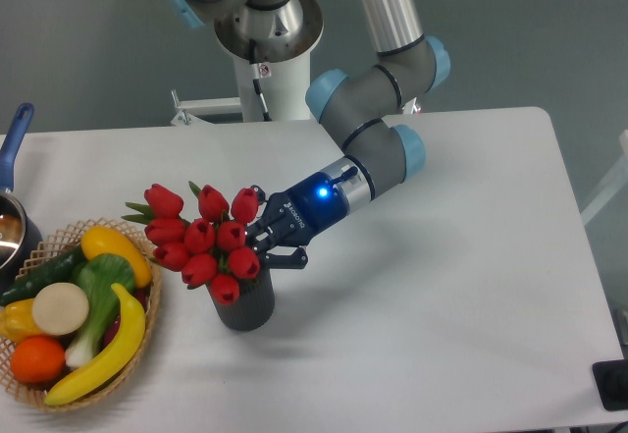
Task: Insert the flowers into the vase
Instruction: 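Push the tulip stems further down into the vase, then open the gripper to release the tulip stems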
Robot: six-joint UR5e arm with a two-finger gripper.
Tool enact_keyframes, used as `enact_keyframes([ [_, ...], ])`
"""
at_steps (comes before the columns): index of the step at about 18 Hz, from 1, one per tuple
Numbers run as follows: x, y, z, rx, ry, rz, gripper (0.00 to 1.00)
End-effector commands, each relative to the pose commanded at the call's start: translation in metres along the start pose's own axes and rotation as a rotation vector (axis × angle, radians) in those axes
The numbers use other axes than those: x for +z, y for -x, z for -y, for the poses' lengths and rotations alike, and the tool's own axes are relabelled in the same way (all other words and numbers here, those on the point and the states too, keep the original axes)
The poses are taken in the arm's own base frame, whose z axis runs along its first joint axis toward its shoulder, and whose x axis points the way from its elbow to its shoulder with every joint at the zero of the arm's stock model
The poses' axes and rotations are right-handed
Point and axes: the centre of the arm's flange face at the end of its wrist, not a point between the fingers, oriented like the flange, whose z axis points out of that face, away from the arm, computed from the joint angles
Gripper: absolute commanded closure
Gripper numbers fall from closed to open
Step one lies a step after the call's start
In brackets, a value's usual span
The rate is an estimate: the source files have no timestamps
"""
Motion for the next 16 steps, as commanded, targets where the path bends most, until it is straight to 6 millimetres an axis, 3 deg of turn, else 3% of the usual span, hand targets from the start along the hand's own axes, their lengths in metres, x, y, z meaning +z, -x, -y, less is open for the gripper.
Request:
enact_keyframes([
  [11,-0.0001,-0.0011,-0.0049,0.006,0.029,0.001,0.77],
  [15,-0.0002,-0.0009,-0.0057,0.009,0.029,0.001,0.72],
  [16,-0.0002,-0.0009,-0.0055,0.012,0.029,0.0,0.66],
])
